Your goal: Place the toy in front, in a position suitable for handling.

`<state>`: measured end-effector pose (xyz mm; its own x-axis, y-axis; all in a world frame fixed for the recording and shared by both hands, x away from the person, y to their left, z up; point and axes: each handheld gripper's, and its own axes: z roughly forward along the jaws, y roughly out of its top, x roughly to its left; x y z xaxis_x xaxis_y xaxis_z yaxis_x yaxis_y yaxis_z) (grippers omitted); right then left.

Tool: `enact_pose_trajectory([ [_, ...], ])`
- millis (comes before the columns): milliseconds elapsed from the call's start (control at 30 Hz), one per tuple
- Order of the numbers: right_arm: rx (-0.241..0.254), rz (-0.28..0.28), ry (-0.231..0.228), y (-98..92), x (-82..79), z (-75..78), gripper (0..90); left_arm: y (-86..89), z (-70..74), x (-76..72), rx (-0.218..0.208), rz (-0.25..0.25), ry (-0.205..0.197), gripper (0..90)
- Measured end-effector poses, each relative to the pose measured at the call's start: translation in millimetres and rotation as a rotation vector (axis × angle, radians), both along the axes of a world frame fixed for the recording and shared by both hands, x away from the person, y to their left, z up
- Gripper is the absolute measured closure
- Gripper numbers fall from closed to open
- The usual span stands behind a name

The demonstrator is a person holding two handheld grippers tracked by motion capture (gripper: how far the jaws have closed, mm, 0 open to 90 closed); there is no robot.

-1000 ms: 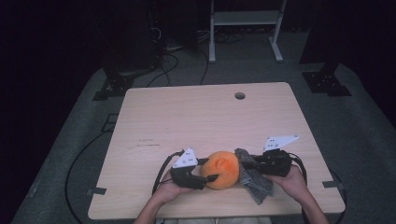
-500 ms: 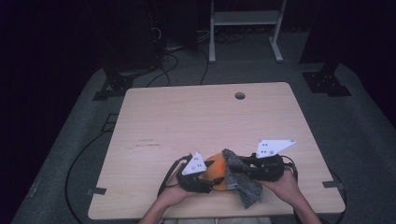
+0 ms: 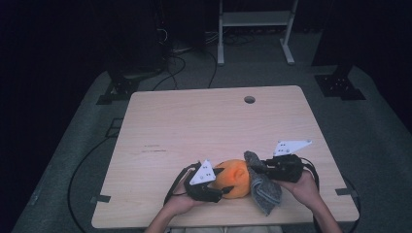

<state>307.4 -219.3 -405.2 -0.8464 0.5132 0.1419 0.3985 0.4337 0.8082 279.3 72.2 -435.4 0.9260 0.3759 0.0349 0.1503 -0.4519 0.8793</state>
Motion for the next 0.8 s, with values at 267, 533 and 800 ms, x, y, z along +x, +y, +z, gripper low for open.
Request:
enact_pose_trajectory([
  [267,0.079,0.07,-0.031,6.1,-6.5,7.4,76.3,5.7,4.2,2.8,-0.021,0.052,0.0,37.4],
  [533,0.054,0.015,0.002,-0.9,0.5,-4.3,76.1,10.8,10.6,5.8,-0.055,0.14,-0.007,38.9],
  [800,0.136,0.078,-0.05,22.3,-4.7,7.1,75.9,-2.4,8.5,0.3,-0.01,0.143,-0.042,29.5],
])
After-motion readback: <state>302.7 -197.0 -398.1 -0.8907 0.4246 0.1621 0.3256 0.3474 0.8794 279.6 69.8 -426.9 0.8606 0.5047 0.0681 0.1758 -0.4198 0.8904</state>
